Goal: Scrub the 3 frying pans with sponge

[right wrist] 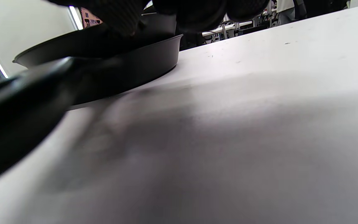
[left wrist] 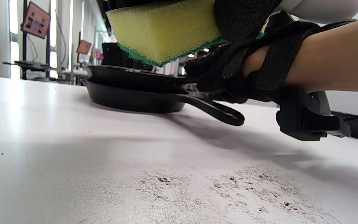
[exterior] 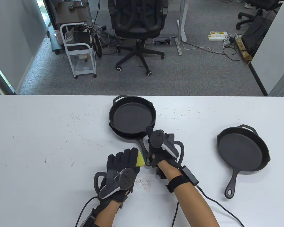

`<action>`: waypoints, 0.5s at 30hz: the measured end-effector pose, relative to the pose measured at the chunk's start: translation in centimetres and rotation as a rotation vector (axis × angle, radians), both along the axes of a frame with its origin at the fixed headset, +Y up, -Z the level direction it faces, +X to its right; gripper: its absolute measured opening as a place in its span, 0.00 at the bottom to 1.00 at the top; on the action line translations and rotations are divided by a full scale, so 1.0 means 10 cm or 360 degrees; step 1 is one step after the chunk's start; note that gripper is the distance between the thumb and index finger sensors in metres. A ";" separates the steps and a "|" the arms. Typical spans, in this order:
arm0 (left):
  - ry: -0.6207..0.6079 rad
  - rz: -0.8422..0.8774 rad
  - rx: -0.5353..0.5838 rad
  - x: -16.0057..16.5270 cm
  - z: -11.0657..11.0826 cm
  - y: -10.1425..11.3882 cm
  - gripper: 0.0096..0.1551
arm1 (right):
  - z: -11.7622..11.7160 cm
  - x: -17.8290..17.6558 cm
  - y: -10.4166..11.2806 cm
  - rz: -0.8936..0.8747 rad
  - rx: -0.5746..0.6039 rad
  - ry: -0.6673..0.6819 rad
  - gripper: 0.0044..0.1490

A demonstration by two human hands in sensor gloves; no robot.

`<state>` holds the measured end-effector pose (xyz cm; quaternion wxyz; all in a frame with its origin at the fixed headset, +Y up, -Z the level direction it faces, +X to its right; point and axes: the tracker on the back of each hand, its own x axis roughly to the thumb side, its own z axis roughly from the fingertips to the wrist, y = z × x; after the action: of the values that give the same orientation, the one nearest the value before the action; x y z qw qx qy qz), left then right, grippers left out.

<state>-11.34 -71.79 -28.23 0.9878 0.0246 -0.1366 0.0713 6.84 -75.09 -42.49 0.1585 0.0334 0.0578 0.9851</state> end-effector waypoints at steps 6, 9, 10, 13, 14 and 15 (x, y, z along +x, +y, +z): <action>0.0012 0.0011 -0.0009 -0.01 0.00 0.00 0.46 | -0.02 0.01 -0.02 -0.0088 -0.0180 0.0017 0.34; 0.0012 0.0011 -0.0014 -0.02 0.00 0.00 0.45 | 0.00 0.09 0.01 -0.0218 -0.0267 0.0032 0.38; 0.0014 0.0013 -0.0010 -0.02 0.00 0.00 0.45 | 0.05 0.17 0.08 -0.0266 -0.0196 0.0013 0.40; 0.0018 0.0022 -0.0015 -0.03 -0.01 0.00 0.46 | 0.17 0.44 0.32 -0.0210 -0.0105 -0.0094 0.44; 0.0018 0.0024 -0.0016 -0.03 0.00 0.00 0.46 | 0.21 0.57 0.41 -0.0140 -0.0147 -0.0156 0.47; 0.0012 0.0027 -0.0016 -0.02 0.00 0.00 0.46 | 0.26 0.73 0.50 -0.0059 -0.0210 -0.0261 0.49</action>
<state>-11.57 -71.74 -28.19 0.9877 0.0212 -0.1321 0.0803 14.17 -70.07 -39.87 0.1828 -0.0567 0.1088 0.9755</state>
